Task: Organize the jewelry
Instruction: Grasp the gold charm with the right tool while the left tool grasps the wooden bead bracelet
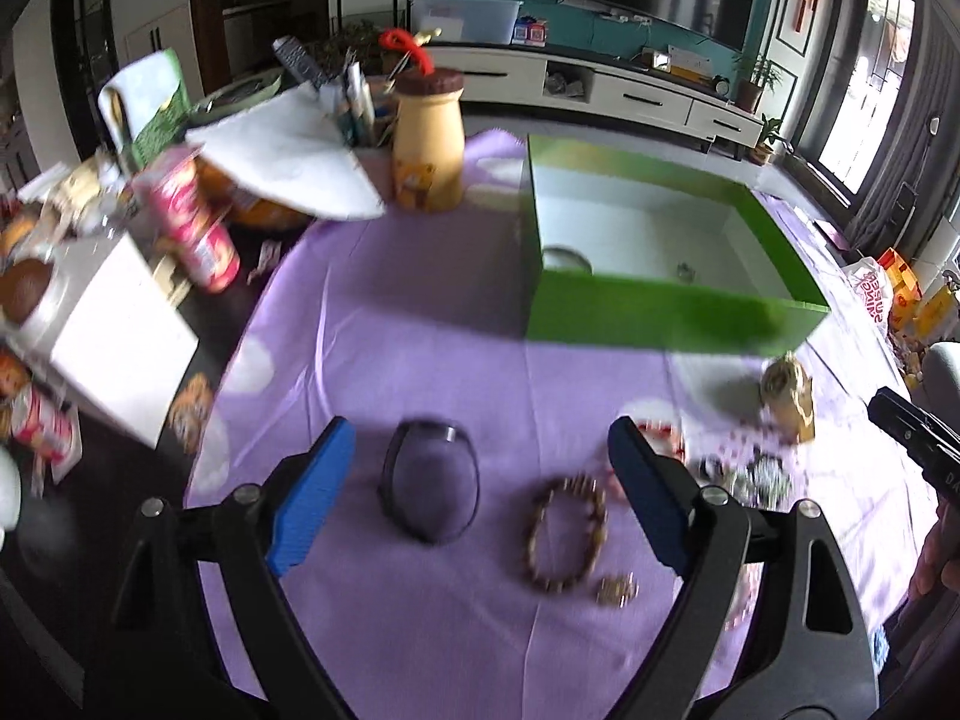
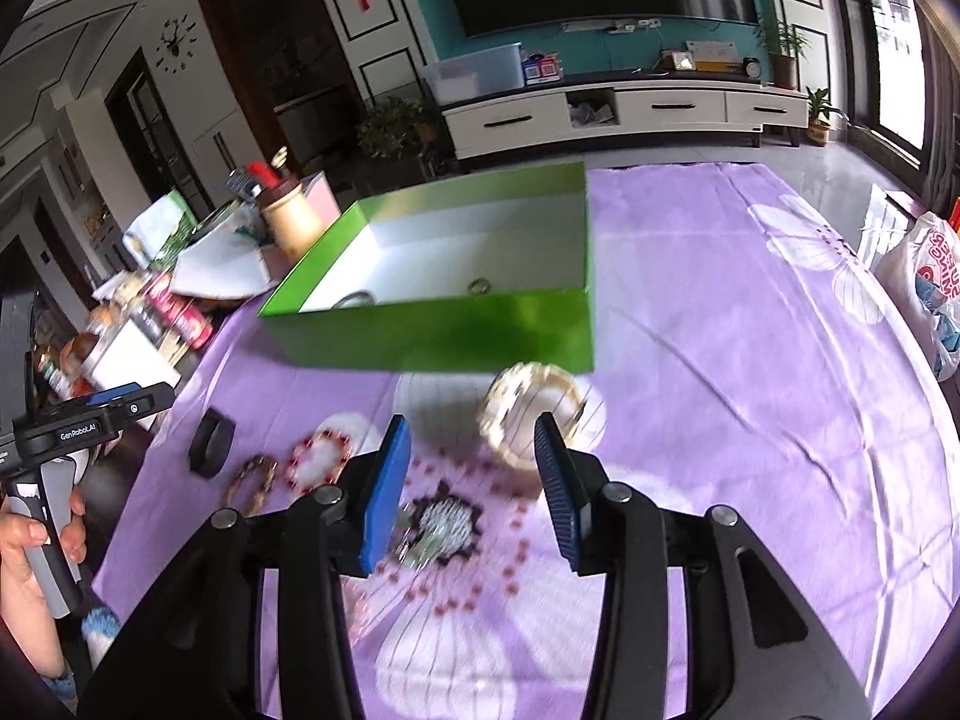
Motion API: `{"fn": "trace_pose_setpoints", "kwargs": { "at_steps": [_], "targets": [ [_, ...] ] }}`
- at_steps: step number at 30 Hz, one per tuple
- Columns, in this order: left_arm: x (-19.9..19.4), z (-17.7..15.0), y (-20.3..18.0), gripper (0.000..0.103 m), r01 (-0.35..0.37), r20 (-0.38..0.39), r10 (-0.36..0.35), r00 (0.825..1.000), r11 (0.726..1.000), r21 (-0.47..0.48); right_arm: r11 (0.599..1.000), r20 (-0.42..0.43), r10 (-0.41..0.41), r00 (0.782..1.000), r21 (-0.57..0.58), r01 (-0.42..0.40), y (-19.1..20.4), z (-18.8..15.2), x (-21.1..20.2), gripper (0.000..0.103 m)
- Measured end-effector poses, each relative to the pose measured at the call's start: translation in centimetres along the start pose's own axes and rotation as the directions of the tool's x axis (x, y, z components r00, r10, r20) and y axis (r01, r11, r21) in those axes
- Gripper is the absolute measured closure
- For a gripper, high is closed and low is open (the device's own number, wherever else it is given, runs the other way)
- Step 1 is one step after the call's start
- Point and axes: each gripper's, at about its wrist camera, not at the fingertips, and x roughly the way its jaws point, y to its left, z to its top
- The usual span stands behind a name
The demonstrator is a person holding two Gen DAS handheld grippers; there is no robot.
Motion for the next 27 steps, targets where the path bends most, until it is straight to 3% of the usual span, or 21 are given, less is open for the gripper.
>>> {"fn": "trace_pose_setpoints", "kwargs": {
  "at_steps": [15,27],
  "targets": [
    [-0.9,-6.9,1.0,0.016,0.052,-0.093,-0.053,0.994,0.999,-0.015,0.978,-0.142,0.121,0.983,-0.151,-0.142,6.5,-6.5,-0.5,0.059],
    [0.6,-8.2,1.8,0.026,0.084,-0.134,-0.089,0.987,0.996,-0.044,0.919,-0.232,0.19,0.954,-0.3,-0.256,12.2,-8.9,2.8,0.059]
  ]
}}
